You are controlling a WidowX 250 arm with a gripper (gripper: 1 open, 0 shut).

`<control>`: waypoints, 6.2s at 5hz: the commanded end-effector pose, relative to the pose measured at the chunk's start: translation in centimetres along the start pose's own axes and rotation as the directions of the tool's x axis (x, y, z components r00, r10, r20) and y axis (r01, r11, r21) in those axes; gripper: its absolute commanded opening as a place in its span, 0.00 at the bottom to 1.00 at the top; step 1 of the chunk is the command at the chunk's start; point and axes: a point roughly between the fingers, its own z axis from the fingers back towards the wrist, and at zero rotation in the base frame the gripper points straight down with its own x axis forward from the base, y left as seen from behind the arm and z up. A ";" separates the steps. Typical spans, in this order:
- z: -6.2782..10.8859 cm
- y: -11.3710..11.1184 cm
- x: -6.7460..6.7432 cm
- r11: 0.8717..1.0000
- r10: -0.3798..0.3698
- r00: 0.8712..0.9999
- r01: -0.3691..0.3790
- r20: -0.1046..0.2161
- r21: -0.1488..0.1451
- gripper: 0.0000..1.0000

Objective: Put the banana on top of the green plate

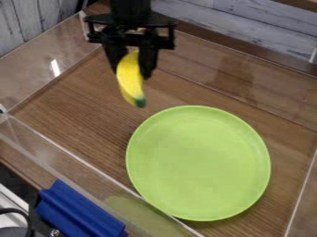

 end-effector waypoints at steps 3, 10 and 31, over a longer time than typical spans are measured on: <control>0.6 -4.3 -4.0 0.995 -0.096 0.995 0.097 0.018 -0.014 0.00; -4.5 -11.0 -7.7 0.986 -0.163 0.986 0.164 0.041 -0.013 0.00; -9.8 -11.4 -4.7 0.981 -0.196 0.981 0.196 0.013 -0.006 1.00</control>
